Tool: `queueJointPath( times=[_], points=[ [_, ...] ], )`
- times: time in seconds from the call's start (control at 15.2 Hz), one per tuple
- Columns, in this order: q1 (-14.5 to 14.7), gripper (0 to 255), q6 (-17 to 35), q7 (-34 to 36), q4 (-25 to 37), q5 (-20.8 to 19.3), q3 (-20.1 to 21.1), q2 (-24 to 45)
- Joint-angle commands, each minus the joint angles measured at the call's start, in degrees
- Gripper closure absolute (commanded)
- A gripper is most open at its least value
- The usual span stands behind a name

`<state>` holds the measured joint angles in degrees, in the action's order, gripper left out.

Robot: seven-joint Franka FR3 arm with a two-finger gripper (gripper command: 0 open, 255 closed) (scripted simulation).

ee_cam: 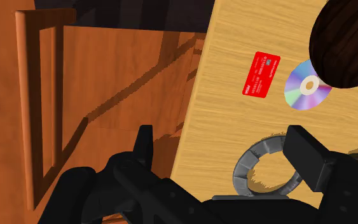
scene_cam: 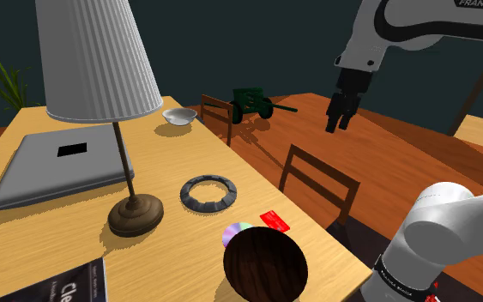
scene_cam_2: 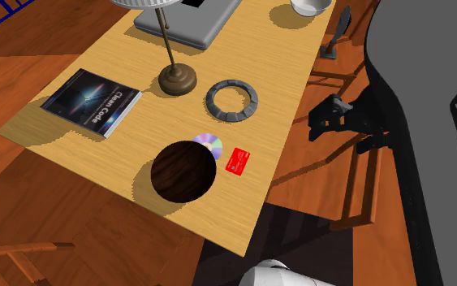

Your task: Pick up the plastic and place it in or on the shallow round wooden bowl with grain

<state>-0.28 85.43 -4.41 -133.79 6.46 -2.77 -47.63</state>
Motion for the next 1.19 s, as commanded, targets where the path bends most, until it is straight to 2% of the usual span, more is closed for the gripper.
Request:
queueJointPath(
  times=[0.0, 0.33, 0.66, 0.92, 1.12],
  points=[
    [0.0, 0, 0.0, 0.0, 0.0, 0.0, 0.0, 0.0],
    [0.52, 0, 11.92, 6.27, -14.13, 3.14, 7.26, -10.47],
    [2.79, 0, 24.41, 13.37, -25.95, 7.75, 16.7, -17.86],
    [5.64, 0, 35.76, 20.18, -33.23, 12.4, 26.53, -19.7],
    [7.36, 0, 45.66, 26.16, -36.93, 15.96, 35.32, -17.47]
  ],
)
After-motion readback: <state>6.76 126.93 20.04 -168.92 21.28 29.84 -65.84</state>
